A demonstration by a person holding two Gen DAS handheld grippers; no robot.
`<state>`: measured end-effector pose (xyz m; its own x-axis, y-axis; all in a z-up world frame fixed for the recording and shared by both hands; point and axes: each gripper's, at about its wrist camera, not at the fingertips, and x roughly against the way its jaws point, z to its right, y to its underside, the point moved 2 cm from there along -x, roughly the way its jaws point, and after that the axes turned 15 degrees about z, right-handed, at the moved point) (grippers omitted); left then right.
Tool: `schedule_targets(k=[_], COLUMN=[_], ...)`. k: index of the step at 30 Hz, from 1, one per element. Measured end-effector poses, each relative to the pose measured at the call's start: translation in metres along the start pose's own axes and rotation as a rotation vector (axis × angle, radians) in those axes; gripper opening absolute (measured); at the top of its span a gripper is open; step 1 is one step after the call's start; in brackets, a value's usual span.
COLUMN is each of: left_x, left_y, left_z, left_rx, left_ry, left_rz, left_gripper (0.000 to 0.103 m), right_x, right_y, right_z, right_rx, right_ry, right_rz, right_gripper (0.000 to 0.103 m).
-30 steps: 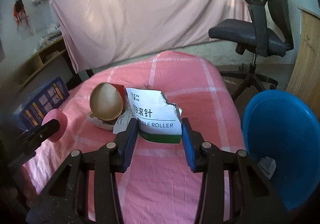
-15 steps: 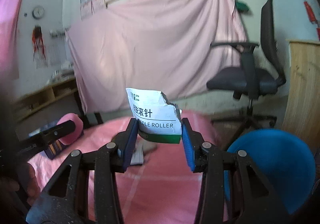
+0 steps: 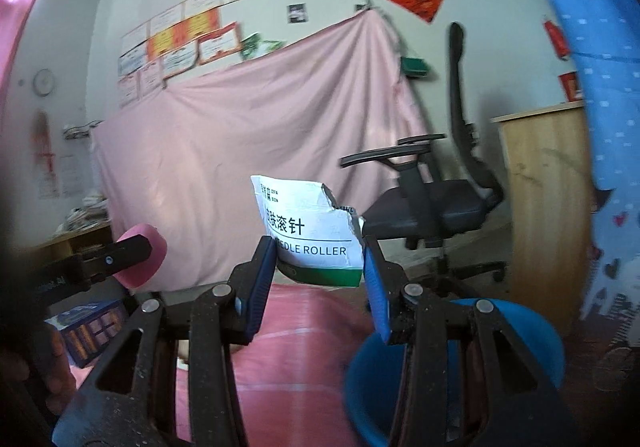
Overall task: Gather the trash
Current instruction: 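Carry both items over the blue basin and open both tools to drop them, then move both tools back over the table toward the remaining items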
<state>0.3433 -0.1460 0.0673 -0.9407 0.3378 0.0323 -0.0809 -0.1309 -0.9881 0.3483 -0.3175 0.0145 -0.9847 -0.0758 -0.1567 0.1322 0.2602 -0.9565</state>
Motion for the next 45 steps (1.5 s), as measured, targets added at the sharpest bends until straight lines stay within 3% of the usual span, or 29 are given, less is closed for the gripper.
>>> schedule_targets(k=[9, 18, 24, 32, 45], left_x=[-0.054, -0.097, -0.123, -0.136, -0.128], left_y=[0.018, 0.061, 0.085, 0.096, 0.092], left_z=[0.054, 0.075, 0.073, 0.066, 0.066], left_rx=[0.023, 0.105, 0.169, 0.233, 0.196], left_ry=[0.1, 0.137, 0.13, 0.106, 0.116], left_rz=[-0.118, -0.278, -0.402, -0.464, -0.435], left_gripper=[0.054, 0.054, 0.054, 0.054, 0.056], right_x=[-0.005, -0.016, -0.018, -0.026, -0.022], right_y=[0.012, 0.035, 0.043, 0.051, 0.046], right_z=[0.07, 0.119, 0.127, 0.125, 0.125], right_rx=[-0.076, -0.142, -0.162, -0.162, -0.166], right_ry=[0.225, 0.349, 0.361, 0.359, 0.366], right_rz=[-0.132, -0.268, -0.311, -0.359, -0.338], right_gripper=[0.069, 0.069, 0.069, 0.07, 0.07])
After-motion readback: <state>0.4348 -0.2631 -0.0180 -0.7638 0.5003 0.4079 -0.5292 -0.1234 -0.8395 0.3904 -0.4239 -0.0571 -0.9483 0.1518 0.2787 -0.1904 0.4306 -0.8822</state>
